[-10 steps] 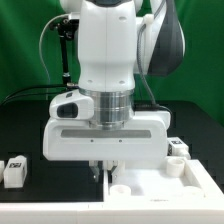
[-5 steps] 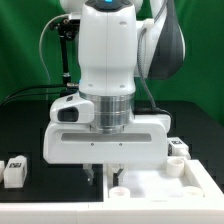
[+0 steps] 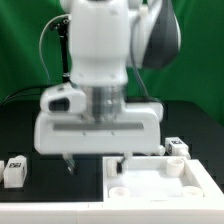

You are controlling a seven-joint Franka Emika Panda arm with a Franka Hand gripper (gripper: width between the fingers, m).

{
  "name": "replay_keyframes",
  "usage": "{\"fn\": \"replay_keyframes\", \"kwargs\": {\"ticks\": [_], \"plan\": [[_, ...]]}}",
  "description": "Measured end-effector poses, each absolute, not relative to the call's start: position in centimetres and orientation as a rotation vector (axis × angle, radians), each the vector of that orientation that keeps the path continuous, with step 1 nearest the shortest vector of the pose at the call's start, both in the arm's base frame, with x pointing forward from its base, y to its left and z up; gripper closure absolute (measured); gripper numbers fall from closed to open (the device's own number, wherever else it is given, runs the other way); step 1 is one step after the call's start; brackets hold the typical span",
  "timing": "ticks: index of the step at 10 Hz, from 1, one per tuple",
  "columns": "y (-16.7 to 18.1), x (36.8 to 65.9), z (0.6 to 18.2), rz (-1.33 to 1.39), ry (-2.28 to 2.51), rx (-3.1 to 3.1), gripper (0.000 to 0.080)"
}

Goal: Assemble one leg

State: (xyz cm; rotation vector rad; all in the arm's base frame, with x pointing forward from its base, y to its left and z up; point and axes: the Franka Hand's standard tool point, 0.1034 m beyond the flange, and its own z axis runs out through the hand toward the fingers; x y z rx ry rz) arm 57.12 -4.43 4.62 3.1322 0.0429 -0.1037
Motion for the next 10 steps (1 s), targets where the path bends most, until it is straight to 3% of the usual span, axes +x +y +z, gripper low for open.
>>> {"fn": "replay_keyframes", "kwargs": {"ticks": [2,7,8,10], "plan": [[-7.2,56.6,6.1,-0.161,0.105,3.135,0.0153],[-7.8,56.6,5.7,-0.171,0.125,3.130,0.0151],[-8.9,56.1,4.8,-0.195,0.162,3.122,0.0151],[-11.6,56.1,5.3,-0.222,0.199,3.105,0.0151]]}}
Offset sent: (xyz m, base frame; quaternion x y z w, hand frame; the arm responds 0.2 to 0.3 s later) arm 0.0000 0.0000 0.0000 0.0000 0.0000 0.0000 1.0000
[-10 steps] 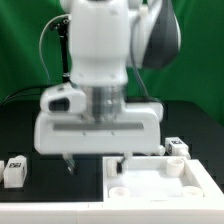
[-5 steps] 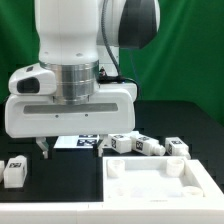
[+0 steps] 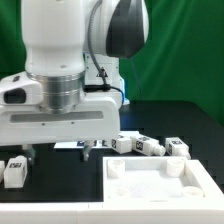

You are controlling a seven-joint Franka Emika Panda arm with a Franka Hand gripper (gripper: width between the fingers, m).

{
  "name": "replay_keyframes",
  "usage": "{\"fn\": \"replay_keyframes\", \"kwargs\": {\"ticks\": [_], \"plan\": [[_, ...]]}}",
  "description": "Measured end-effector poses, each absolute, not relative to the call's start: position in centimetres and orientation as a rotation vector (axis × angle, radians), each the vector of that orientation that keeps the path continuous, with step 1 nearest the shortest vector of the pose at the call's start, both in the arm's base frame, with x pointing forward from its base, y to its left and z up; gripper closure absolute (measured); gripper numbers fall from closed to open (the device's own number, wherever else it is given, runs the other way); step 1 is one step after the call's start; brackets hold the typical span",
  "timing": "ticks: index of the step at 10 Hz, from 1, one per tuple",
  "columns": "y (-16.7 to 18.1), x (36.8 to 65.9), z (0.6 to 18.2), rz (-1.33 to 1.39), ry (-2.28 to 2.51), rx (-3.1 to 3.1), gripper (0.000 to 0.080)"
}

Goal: Assemble one leg

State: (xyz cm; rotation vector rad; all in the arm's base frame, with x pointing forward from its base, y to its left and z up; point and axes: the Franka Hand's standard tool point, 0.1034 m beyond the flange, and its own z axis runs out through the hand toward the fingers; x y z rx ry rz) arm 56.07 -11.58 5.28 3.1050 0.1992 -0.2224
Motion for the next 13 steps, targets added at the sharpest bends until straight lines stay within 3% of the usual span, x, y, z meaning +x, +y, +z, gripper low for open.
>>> {"fn": "replay_keyframes", "kwargs": {"ticks": [8,13], "plan": [[-16.5,55.7,3.7,-0.263,0.225,3.101,0.0151],[-16.9,55.7,2.8,-0.247,0.213,3.091,0.0151]]}}
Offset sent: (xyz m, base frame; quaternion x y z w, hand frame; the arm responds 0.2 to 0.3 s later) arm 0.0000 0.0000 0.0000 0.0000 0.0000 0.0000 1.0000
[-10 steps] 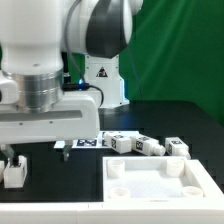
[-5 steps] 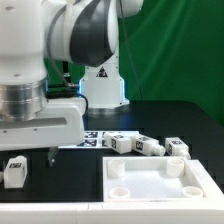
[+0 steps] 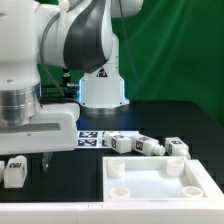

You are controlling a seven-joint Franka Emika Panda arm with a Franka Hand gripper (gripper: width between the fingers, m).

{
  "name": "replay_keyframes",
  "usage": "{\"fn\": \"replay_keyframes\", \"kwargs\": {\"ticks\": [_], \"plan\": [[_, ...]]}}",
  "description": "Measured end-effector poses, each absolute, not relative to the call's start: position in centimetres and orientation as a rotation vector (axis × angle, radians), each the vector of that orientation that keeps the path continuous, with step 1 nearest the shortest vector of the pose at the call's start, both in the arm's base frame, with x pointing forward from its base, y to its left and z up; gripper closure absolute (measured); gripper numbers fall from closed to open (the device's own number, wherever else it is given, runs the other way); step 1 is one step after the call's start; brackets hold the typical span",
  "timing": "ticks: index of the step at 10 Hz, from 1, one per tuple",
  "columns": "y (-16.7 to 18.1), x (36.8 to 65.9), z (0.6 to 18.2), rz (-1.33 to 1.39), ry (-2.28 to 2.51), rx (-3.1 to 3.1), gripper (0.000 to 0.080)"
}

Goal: Assemble one leg

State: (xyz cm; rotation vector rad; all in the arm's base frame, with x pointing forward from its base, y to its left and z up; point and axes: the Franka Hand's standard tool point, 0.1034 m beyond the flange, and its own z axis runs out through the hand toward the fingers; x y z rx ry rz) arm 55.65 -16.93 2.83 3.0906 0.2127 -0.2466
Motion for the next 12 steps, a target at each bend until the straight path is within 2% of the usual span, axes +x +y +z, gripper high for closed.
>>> {"fn": "replay_keyframes", "kwargs": {"ticks": [2,6,11,12], "plan": [[-16.4,56.1,2.7,-0.213,0.210,3.082,0.0151],[-16.0,55.0,1.6,-0.209,0.228,3.078,0.0151],[-16.0,54.6,1.4,-0.224,0.238,3.080,0.0151],[-16.0,54.5,1.3,-0.224,0.238,3.080,0.0178]]}}
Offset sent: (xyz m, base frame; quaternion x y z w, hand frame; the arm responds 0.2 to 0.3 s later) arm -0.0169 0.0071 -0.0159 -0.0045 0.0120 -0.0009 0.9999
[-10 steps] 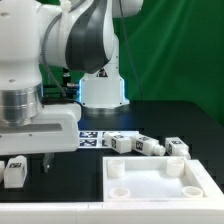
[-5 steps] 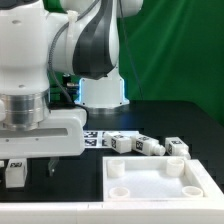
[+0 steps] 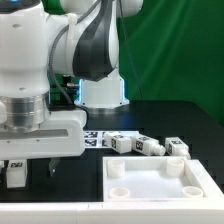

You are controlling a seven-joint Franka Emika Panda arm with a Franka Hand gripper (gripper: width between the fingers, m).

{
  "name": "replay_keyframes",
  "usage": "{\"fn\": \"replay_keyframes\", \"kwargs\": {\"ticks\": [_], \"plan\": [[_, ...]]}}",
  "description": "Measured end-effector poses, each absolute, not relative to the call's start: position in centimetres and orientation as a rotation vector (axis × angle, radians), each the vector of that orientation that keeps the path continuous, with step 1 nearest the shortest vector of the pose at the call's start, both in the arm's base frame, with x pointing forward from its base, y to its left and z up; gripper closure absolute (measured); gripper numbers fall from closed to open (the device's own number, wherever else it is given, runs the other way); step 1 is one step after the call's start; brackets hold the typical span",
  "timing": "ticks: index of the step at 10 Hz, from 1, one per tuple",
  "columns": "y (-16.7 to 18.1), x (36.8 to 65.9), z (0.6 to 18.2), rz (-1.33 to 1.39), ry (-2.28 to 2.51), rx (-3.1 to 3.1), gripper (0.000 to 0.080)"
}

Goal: Assemble one leg

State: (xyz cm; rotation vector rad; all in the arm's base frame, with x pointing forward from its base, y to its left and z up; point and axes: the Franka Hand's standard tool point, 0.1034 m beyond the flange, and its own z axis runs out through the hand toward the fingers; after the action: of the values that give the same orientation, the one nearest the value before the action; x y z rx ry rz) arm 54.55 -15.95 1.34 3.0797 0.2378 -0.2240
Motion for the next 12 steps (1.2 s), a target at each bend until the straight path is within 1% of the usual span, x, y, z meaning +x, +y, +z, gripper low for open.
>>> {"fn": "replay_keyframes", "kwargs": {"ticks": [1,2,3,4,7,10,12], "plan": [[-16.0,54.5,1.3,-0.224,0.238,3.080,0.0178],[-16.0,54.5,1.3,-0.225,0.238,3.080,0.0358],[-16.0,54.5,1.3,-0.224,0.254,3.079,0.0358],[-16.2,54.5,1.3,-0.223,0.271,3.078,0.0511],[-16.0,54.2,1.4,-0.229,0.220,3.083,0.0511],[-13.5,52.6,2.2,-0.275,-0.011,3.093,0.0510],[-12.4,52.7,2.6,-0.267,-0.059,3.090,0.0510]]}}
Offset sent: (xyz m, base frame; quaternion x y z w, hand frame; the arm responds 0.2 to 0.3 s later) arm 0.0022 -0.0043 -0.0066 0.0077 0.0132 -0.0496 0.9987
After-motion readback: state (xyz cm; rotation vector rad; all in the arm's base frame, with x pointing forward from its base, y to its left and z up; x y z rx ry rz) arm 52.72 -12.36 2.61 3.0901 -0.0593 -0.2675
